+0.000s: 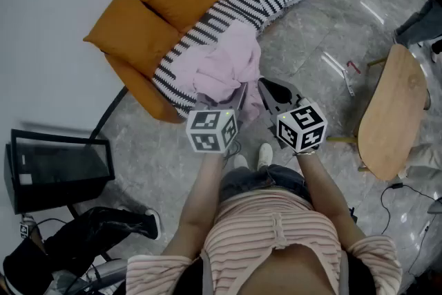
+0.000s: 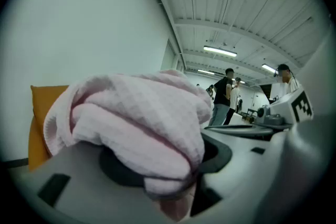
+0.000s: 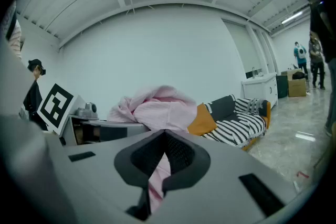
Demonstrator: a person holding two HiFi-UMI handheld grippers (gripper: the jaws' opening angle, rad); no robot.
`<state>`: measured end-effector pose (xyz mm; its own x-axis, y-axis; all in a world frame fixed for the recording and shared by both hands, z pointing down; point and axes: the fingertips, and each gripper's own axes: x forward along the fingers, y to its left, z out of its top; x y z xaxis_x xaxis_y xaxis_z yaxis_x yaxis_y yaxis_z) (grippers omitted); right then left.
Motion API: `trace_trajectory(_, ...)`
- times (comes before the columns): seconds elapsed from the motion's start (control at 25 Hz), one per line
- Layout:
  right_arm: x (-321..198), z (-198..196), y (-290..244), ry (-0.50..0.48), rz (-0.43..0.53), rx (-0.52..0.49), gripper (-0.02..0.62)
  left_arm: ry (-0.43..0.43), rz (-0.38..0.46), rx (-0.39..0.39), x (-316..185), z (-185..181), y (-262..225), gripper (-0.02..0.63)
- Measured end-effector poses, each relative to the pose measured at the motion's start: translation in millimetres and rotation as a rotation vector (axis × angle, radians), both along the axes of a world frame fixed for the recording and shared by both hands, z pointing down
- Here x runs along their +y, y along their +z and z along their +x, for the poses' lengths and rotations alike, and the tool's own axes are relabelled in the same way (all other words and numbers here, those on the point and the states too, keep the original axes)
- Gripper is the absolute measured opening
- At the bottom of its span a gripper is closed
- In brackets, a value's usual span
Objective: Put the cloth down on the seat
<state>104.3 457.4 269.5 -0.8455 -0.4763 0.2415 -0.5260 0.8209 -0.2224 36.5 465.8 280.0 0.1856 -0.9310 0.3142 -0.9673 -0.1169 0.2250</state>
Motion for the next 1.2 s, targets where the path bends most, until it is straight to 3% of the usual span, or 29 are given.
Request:
trace_trajectory(0.48,-14,14,4,0.006,-0.054,-0.033,0.008,-0.021,-0.028,0.008,-12,-2,3,0.25)
trace_trajectory(1.2,-68,73,7,0.053,-0.089,-0.053,0.009,-0.087,-0.051,0.02,-41,16,1,0.25)
